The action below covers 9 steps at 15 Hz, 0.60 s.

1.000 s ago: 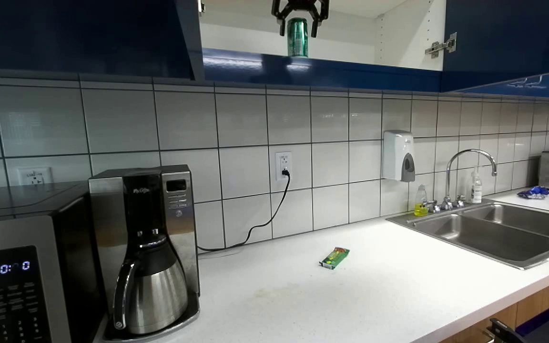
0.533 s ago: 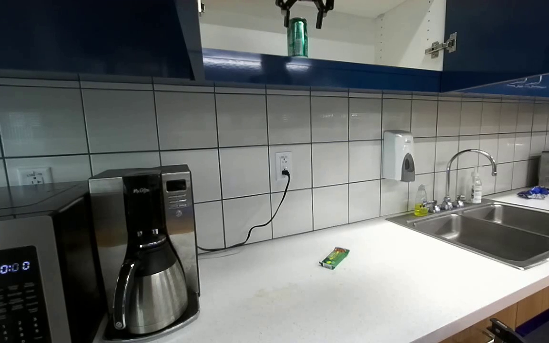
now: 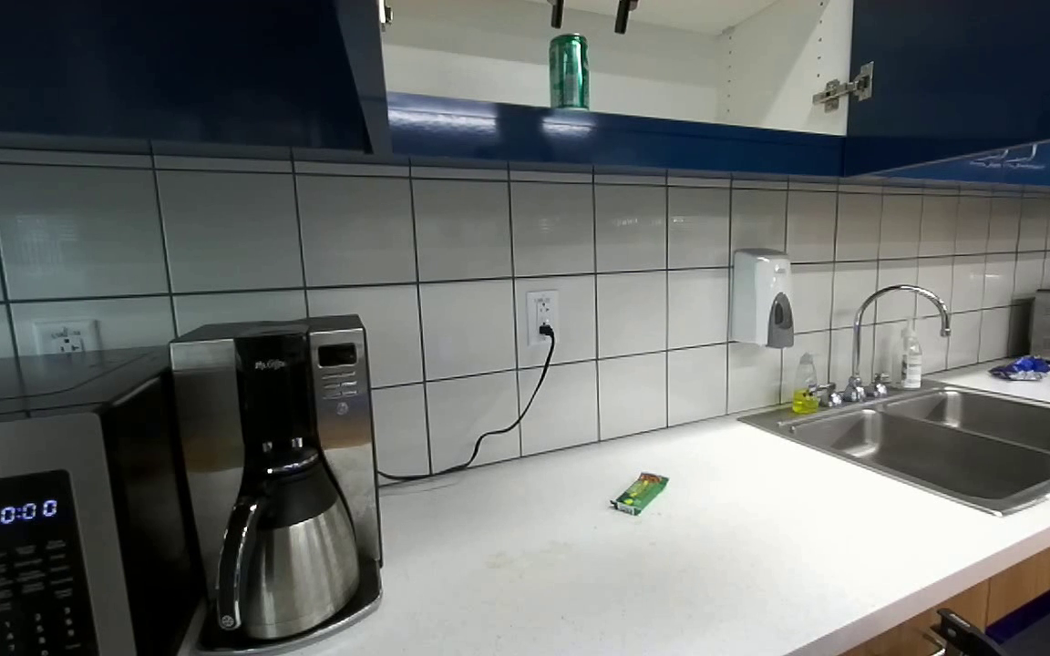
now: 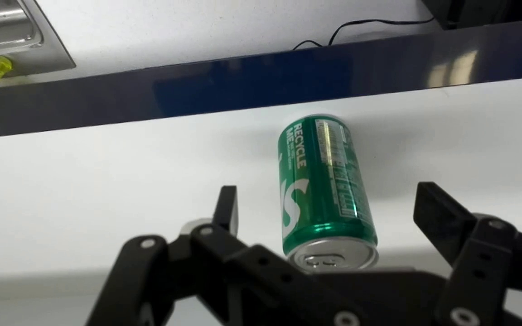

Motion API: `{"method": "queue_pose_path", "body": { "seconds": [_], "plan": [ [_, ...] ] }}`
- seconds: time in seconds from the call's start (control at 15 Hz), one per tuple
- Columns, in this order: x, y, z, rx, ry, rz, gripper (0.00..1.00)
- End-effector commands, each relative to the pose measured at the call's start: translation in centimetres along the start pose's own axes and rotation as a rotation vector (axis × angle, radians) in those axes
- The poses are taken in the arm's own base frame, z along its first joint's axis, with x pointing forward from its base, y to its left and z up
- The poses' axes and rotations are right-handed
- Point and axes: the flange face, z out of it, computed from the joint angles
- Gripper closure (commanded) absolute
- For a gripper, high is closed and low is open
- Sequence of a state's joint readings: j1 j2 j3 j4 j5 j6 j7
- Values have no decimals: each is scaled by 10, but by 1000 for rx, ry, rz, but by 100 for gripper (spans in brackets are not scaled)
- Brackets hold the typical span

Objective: Pick up the canned drink and put it in the shelf

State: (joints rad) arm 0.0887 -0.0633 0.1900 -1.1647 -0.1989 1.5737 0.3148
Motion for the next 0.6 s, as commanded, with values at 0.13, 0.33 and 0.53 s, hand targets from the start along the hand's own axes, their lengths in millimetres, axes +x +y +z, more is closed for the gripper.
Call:
{"method": "queue_pose_path", "body": {
  "seconds": [0.13,0.33,0.53],
  "plan": [
    [-37,9,-23,12,-16,7,0],
    [-59,10,-27,9,-26,-5,0],
    [-84,11,-24,11,-47,-11,0]
  ]
}}
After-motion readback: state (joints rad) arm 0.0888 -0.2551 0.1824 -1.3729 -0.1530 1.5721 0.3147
